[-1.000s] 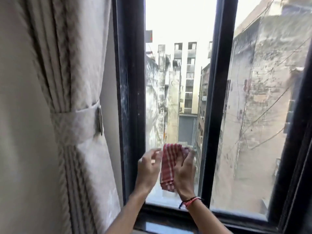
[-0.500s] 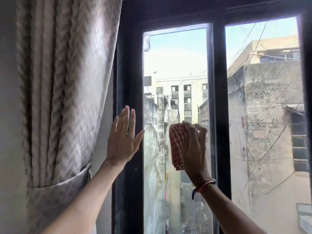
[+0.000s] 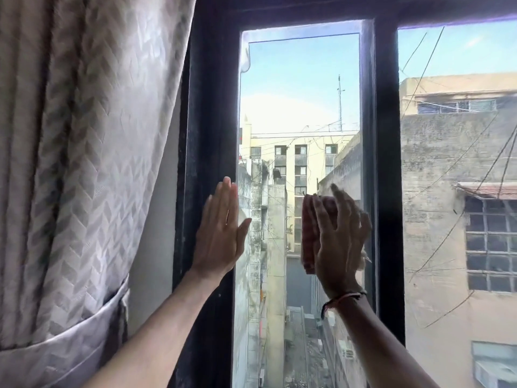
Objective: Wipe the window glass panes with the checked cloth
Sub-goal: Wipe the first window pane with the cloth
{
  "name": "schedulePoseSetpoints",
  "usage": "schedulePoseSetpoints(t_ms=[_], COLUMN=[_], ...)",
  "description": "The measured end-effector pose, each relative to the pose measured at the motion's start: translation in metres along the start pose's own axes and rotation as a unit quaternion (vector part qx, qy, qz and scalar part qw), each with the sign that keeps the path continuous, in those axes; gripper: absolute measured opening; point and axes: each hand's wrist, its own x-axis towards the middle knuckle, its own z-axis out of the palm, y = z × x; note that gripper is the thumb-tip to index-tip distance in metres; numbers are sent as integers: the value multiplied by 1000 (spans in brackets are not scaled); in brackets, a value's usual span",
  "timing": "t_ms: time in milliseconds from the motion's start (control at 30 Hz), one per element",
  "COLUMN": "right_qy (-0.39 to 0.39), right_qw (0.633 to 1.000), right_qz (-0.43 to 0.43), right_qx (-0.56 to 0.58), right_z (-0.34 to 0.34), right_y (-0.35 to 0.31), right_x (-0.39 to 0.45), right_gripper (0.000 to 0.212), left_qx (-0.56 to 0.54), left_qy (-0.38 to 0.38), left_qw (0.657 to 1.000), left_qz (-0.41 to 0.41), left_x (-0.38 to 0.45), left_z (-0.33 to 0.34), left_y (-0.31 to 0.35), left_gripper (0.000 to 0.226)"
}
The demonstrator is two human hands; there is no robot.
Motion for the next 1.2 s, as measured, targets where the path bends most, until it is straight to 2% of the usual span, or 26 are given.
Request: schedulePoseSetpoints(t_ms=[67,133,233,267,333,400,433,500,567,667,767,833,967,1033,1133,1200], right_qy=[5,-45,-133,-139,-100,-42,-34,-47,-73,-120,-151,-154,-113,-110,-140,-177], right_qw=[997,991,974,970,973,983,986,987,978,966,967,969,980,980,970,953], right_qz=[-66,-96,-108,-103,-50,13,16,-40,-135,-204,-180,-149,-63,-57,-131,-196], right_qx=[-37,-82,-151,-173,-202,-181,-164,-148,-141,-104,-94,-122,-152,-155,-149,-148], right_z=[6,6,-5,-9,-12,-8,-2,16,37,42,10,-6,-7,4,18,13], right_y=[2,0,4,9,19,20,14,-9,-39,-63,-35,-8,18,11,-6,-4], right_x=[2,2,-8,-9,3,33,50,74,72,11,-58,-63,5,46,66,38], right_gripper=[47,41,65,65,58,53,52,53,55,54,53,56,62,63,68,66], left_qx=[18,14,19,26,40,45,44,35,19,-3,-20,-7,29,44,54,59], left_qy=[9,21,22,20,21,21,23,31,48,62,61,64,73,71,76,84], left_qw=[1000,1000,1000,999,999,999,999,999,999,998,998,997,997,996,995,994], left_qz=[9,8,12,12,9,7,7,8,5,6,24,33,28,30,33,33], left_x=[3,6,5,4,2,1,1,3,5,6,1,-1,0,1,3,4], left_z=[8,13,20,21,23,24,24,25,26,26,28,30,32,34,35,35], left_y=[-5,-7,-7,-7,-8,-10,-10,-10,-9,-11,-13,-15,-13,-12,-16,-18], left_gripper=[80,84,84,83,84,84,84,82,78,67,62,60,63,64,65,65])
